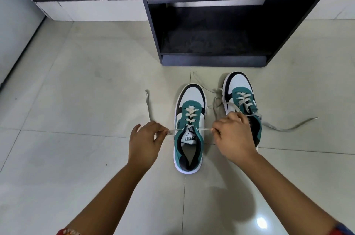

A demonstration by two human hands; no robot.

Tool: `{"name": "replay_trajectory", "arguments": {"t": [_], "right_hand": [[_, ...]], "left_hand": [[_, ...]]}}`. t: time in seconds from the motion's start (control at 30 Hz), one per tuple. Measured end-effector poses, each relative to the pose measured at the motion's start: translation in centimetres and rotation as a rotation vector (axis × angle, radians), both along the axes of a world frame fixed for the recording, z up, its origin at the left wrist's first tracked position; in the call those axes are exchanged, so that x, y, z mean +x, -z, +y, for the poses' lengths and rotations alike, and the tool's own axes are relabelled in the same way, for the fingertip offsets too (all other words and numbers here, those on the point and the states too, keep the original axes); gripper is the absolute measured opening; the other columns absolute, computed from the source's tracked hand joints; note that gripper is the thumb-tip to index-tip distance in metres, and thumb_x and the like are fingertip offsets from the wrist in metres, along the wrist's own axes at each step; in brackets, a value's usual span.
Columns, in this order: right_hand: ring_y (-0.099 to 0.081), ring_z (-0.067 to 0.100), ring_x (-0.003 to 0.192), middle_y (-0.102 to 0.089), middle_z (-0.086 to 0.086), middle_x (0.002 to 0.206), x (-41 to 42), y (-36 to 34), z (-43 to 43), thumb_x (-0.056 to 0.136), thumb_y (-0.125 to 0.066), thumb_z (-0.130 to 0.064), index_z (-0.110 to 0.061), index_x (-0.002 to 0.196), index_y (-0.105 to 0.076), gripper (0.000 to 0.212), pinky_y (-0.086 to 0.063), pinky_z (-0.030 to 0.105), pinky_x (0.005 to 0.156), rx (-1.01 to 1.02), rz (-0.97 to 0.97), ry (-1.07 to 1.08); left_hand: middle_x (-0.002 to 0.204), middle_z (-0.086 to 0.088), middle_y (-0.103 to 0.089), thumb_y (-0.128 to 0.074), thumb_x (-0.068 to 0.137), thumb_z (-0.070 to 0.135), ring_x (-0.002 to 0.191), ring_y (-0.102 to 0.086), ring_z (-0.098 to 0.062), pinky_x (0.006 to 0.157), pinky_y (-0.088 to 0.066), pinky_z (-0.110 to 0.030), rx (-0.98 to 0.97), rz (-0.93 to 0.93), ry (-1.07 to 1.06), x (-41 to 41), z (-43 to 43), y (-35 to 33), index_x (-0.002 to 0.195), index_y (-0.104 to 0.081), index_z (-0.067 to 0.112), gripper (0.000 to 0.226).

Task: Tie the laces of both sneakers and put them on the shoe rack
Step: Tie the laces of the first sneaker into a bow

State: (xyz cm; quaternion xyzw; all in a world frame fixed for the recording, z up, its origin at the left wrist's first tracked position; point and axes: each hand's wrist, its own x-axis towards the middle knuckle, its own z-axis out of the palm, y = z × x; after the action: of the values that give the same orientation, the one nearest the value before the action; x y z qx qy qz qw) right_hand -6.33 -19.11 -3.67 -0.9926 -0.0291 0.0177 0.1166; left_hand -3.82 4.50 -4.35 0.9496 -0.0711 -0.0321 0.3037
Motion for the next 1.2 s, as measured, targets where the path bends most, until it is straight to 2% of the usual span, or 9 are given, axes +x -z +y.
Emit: {"name": "replay_trajectory", "arguments": {"t": [0.17,0.27,0.37,0.47,0.63,0.77,1.0,1.1,1.2], "right_hand": [[-0.057,0.023,0.085,-0.07,-0.001,0.079,-1.1,0.5,1.3,0.089,-0.028,-0.032,-0.018,0.083,-0.064,0.039,-0.038,0.037,0.088,-0.035,0.018,-0.026],[-0.056,0.024,0.092,-0.063,0.004,0.099,-1.6,-0.4,1.5,0.094,-0.038,-0.035,-0.015,0.105,-0.057,0.03,-0.049,0.036,0.074,0.17,-0.016,0.071],[-0.055,0.022,0.063,-0.059,0.0,0.068,-2.4,-1.0,1.7,0.094,-0.038,-0.044,-0.013,0.075,-0.056,0.04,-0.042,0.032,0.056,0.394,0.068,0.262],[-0.058,0.022,0.058,-0.063,0.006,0.064,-2.0,-0.8,2.5,0.091,-0.043,-0.048,-0.009,0.077,-0.063,0.046,-0.045,0.034,0.058,0.803,0.35,0.468],[-0.04,0.008,0.052,-0.052,-0.008,0.06,0.4,-1.0,4.2,0.091,-0.055,-0.027,-0.018,0.082,-0.065,0.016,-0.031,0.023,0.053,1.538,0.559,0.82],[-0.034,0.004,0.046,-0.048,-0.011,0.045,1.0,-0.3,4.7,0.093,-0.051,-0.028,-0.021,0.072,-0.064,0.026,-0.027,0.019,0.048,1.593,0.598,0.961],[-0.028,0.008,0.051,-0.037,-0.006,0.053,0.7,0.6,4.8,0.096,-0.038,-0.015,-0.019,0.065,-0.053,0.034,-0.022,0.02,0.05,1.838,0.605,1.183],[-0.029,0.008,0.053,-0.038,-0.006,0.053,0.5,0.3,4.6,0.096,-0.037,-0.018,-0.02,0.066,-0.051,0.033,-0.024,0.021,0.052,1.83,0.641,1.11],[-0.036,0.01,0.056,-0.043,-0.004,0.063,0.5,-0.2,3.9,0.098,-0.035,-0.03,-0.021,0.064,-0.046,0.037,-0.028,0.025,0.056,1.715,0.654,0.889]], "left_hand": [[0.092,0.009,-0.065,-0.057,0.089,0.03,0.09,-0.059,-0.014,0.099,-0.039,-0.047,0.083,-0.076,-0.01,-2.0,-0.1,0.6,0.097,-0.066,0.028,0.012],[0.1,0.009,-0.064,-0.055,0.09,0.037,0.097,-0.056,-0.013,0.085,-0.044,-0.035,-0.085,-0.014,-0.211,-3.9,-1.2,0.1,0.103,-0.061,0.026,0.018],[0.073,0.002,-0.063,-0.043,0.094,0.04,0.074,-0.06,-0.018,0.065,-0.044,-0.029,-0.418,0.329,-0.453,-4.4,-2.8,-1.1,0.082,-0.063,0.018,0.032],[0.074,-0.001,-0.06,-0.041,0.096,0.034,0.068,-0.054,-0.016,0.061,-0.04,-0.025,-0.611,0.569,-0.542,-3.3,-3.8,-2.0,0.089,-0.066,0.013,0.034],[0.074,0.005,-0.053,-0.05,0.092,0.03,0.066,-0.047,-0.011,0.066,-0.038,-0.025,-0.894,0.717,-0.548,-1.3,-5.9,-3.2,0.096,-0.068,0.019,0.022],[0.062,0.005,-0.043,-0.045,0.094,0.021,0.06,-0.039,-0.01,0.064,-0.034,-0.024,-0.945,0.729,-0.608,-0.5,-5.9,-2.9,0.076,-0.066,0.018,0.028],[0.048,0.006,-0.04,-0.041,0.092,0.007,0.053,-0.03,-0.009,0.054,-0.027,-0.021,-1.134,0.789,-0.836,-0.5,-5.9,-1.5,0.064,-0.053,0.013,0.031],[0.043,0.008,-0.041,-0.043,0.092,0.01,0.053,-0.032,-0.01,0.056,-0.029,-0.021,-1.131,0.785,-0.805,-0.4,-5.7,-1.5,0.063,-0.054,0.014,0.031],[0.061,0.006,-0.049,-0.047,0.092,0.028,0.06,-0.04,-0.011,0.066,-0.036,-0.025,-1.008,0.745,-0.61,-0.5,-5.3,-1.9,0.064,-0.054,0.019,0.03]]}}
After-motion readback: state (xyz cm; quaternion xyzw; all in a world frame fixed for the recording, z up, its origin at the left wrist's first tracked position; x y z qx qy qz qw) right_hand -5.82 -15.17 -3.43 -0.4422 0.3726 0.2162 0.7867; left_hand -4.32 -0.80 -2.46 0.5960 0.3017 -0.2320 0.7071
